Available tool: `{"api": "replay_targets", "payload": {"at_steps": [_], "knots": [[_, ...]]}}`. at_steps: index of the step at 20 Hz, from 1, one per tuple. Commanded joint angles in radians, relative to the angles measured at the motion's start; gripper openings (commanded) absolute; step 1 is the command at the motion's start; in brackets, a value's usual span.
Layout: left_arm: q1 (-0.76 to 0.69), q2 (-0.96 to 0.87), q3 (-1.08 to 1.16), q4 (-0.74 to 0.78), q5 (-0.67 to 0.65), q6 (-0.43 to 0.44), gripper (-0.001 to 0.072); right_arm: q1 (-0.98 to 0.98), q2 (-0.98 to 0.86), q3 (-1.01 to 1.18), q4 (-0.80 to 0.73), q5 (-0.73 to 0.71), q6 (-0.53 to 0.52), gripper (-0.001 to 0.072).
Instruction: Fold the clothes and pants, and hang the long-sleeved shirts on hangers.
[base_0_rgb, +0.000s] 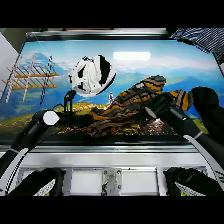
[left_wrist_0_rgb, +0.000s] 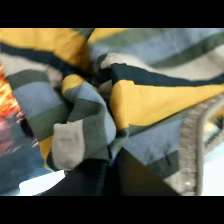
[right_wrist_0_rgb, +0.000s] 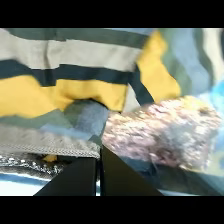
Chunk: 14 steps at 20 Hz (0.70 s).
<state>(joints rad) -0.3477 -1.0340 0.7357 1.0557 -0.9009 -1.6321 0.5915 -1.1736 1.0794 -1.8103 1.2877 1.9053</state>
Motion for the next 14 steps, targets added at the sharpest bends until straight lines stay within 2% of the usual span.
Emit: {"api": "replay_targets", "payload": {"at_steps": [1, 4, 7, 10, 14], "knots": [[-0.026, -0.129, 0.133, 0.028, -0.014, -0.002, 0.0568, -0.051, 0.077, 0.014, 0.035, 0.039, -0.035, 0.0012], [-0.029, -0.166, 0.219, 0.025, -0.072, -0.026, 0.0547, -0.082, 0.076, 0.061, 0.073, 0.075, -0.036, 0.0012], [-0.137, -0.169, 0.224, 0.027, -0.067, -0.079, 0.0547, -0.100, 0.076, 0.103, 0.133, 0.053, -0.035, 0.0012], [-0.310, -0.192, 0.225, 0.029, 0.024, -0.141, 0.0547, -0.100, 0.076, 0.106, 0.172, 0.045, -0.011, 0.0012], [-0.492, -0.265, 0.225, 0.061, 0.170, -0.299, 0.0547, -0.100, 0.076, 0.106, 0.235, 0.044, 0.013, 0.0012]]}}
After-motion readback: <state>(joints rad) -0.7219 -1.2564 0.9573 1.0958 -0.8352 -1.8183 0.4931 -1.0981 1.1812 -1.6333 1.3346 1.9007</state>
